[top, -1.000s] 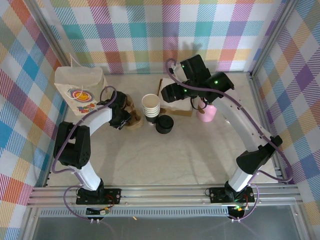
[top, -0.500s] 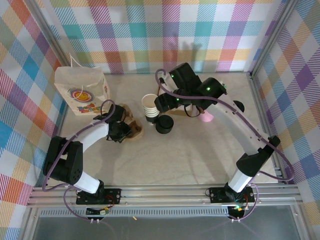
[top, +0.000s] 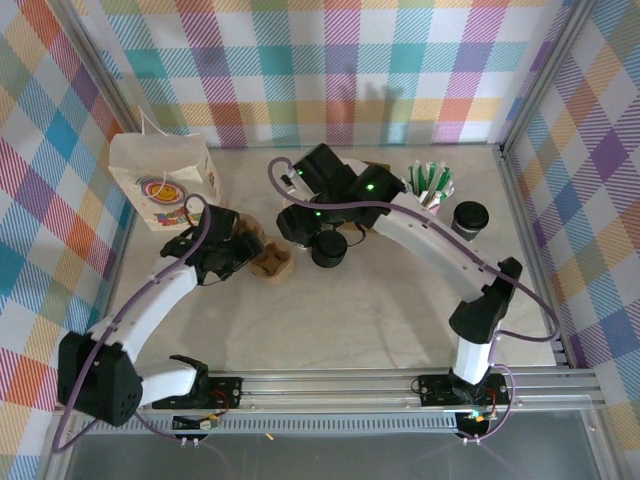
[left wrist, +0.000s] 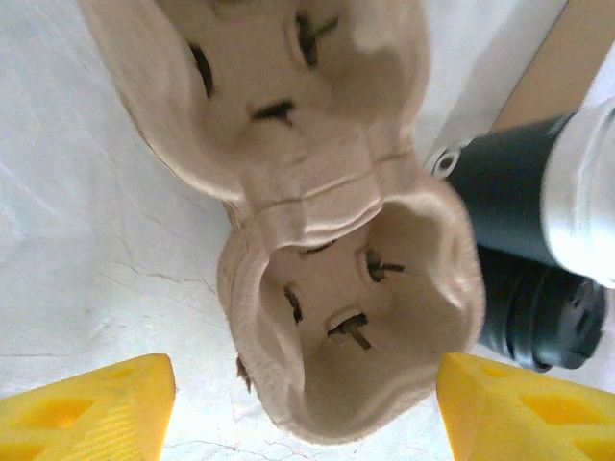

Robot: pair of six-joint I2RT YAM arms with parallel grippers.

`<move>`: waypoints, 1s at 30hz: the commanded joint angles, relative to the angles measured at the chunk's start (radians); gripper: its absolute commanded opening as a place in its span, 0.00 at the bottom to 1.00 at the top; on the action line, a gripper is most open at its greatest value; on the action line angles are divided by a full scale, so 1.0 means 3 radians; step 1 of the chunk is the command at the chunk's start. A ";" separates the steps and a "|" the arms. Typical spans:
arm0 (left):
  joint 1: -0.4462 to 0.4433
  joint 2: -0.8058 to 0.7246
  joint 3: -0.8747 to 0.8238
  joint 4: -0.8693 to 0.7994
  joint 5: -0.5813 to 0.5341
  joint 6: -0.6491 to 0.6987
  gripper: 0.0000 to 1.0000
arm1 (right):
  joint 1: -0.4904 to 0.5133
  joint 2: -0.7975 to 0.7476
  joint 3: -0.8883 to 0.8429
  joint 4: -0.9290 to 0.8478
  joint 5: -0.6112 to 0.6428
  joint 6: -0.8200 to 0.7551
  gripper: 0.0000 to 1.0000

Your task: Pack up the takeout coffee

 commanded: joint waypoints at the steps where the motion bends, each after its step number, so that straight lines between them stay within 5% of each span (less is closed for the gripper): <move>1: 0.0053 -0.0380 0.0165 -0.0634 -0.0639 -0.0046 0.71 | 0.0022 0.0192 0.0168 0.0233 -0.0219 -0.0135 0.67; 9: 0.0115 -0.0979 0.0476 -0.1511 -0.1592 -0.0024 0.71 | 0.0030 0.0887 0.0372 0.0511 -0.0478 -0.0534 0.62; 30: 0.0117 -0.1262 0.0374 -0.1797 -0.1536 -0.0068 0.71 | 0.0120 0.2135 0.1256 0.0560 -0.0437 -0.0758 0.53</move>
